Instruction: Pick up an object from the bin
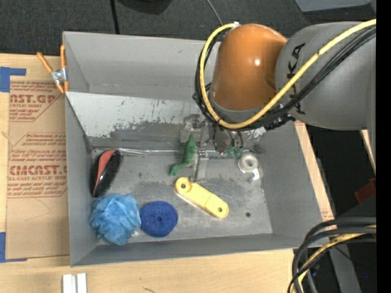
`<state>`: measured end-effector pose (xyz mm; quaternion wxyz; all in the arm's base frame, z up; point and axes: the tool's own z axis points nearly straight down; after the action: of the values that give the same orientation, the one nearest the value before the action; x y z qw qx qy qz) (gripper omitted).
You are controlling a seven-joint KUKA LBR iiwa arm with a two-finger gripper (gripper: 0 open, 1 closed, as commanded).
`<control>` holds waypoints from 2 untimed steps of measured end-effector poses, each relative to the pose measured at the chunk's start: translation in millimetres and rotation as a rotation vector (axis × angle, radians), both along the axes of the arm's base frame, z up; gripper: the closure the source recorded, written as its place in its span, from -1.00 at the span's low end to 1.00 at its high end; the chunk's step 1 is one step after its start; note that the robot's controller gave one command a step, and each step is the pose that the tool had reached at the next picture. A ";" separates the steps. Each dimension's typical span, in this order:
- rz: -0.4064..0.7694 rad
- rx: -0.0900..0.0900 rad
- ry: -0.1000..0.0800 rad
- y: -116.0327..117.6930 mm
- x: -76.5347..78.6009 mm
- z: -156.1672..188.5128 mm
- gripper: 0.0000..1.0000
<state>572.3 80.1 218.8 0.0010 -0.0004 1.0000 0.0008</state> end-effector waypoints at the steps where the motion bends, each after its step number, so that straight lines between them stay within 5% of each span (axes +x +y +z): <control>1: 0.065 0.001 0.001 -30.4 8.2 -4.4 -1.00; 2: 0.039 -0.001 -0.003 -45.2 -7.8 -40.7 -1.00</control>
Offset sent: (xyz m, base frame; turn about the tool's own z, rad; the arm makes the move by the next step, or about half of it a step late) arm -0.0175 -0.0389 -0.0555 -0.0251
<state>564.5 34.9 178.1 0.0027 -0.0200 0.9998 0.0002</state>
